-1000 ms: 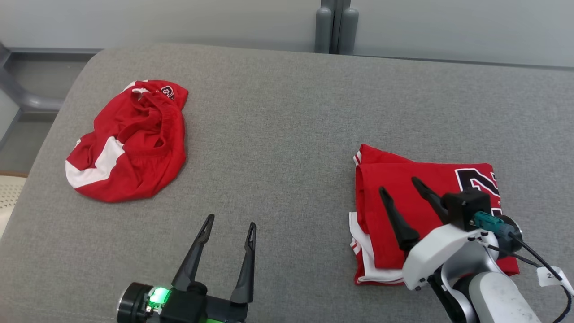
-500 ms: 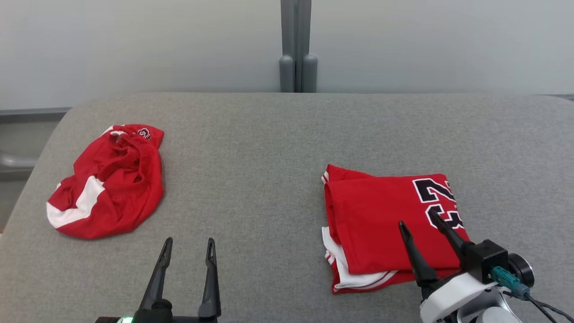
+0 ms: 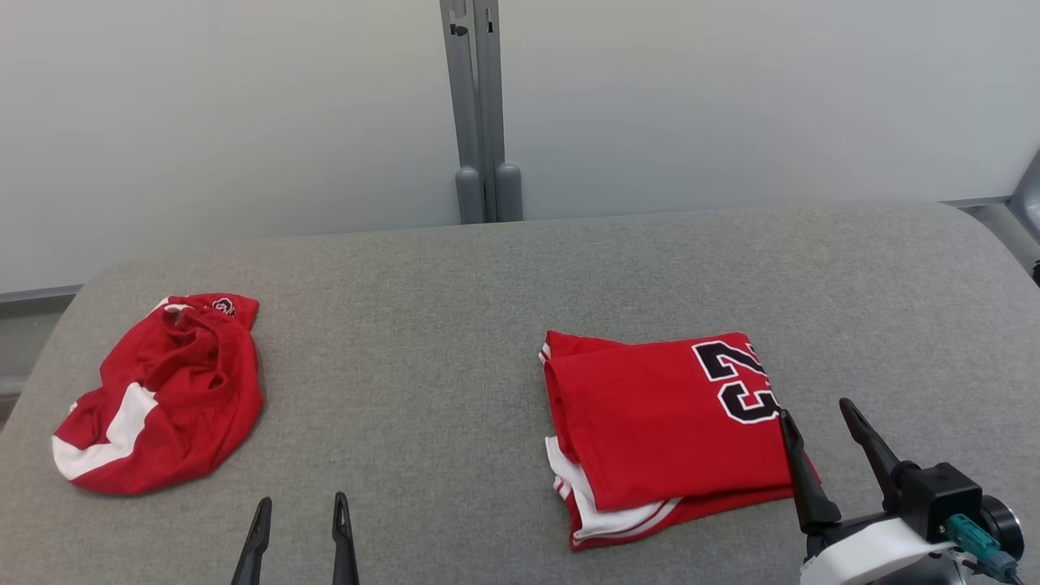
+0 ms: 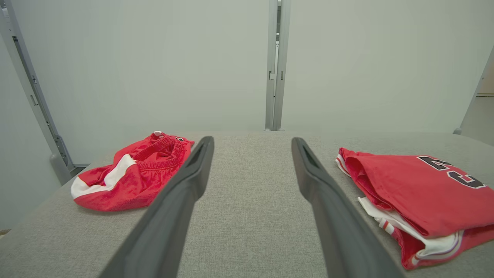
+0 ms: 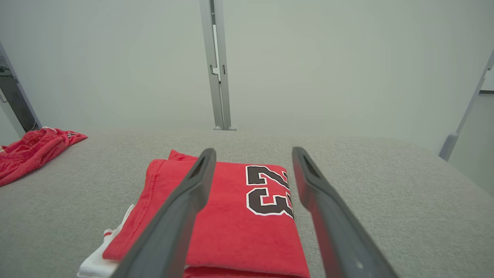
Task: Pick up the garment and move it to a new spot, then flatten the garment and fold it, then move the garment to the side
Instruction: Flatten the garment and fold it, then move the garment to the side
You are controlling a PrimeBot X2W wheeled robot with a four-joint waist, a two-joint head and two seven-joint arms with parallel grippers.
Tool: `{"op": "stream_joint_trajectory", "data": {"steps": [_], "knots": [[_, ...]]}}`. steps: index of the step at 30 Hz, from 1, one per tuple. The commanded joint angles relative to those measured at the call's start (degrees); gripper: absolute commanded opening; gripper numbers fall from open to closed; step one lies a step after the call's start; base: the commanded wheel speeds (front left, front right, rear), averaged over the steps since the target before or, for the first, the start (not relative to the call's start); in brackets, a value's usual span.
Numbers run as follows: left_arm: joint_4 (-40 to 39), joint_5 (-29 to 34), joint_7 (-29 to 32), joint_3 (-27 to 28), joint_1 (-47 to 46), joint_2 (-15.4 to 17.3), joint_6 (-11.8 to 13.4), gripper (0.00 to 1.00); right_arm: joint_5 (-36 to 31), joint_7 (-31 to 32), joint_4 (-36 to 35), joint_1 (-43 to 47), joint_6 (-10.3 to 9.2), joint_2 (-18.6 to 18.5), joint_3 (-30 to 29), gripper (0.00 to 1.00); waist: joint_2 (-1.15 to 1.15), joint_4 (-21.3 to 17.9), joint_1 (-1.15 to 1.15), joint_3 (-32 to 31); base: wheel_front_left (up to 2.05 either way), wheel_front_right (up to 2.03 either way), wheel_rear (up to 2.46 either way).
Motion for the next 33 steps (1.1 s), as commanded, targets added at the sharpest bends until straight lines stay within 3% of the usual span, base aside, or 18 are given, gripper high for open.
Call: {"op": "stream_joint_trajectory", "data": {"steps": [1,14,33], "knots": [[-0.29,0.72,-0.01,0.31,0.88,0.05,-0.35,1.0,0.25,-0.24,-0.58,0.97,-0.09,0.11,-0.23,1.0,0.0,-0.43,0.0,-0.49,0.0,0.0,0.0],[1.15,1.7,-0.01,2.07,0.93,0.05,-1.73,1.0,-0.88,-0.25,-0.62,2.56,-0.1,0.79,0.52,1.0,0.0,-0.27,0.0,-0.35,0.0,0.0,0.0],[2.34,1.45,-0.01,1.3,0.48,0.04,-1.51,1.0,-0.07,-0.26,-0.54,3.03,-0.1,0.38,1.56,1.0,0.0,0.18,0.0,-0.5,0.0,0.0,0.0]]}}
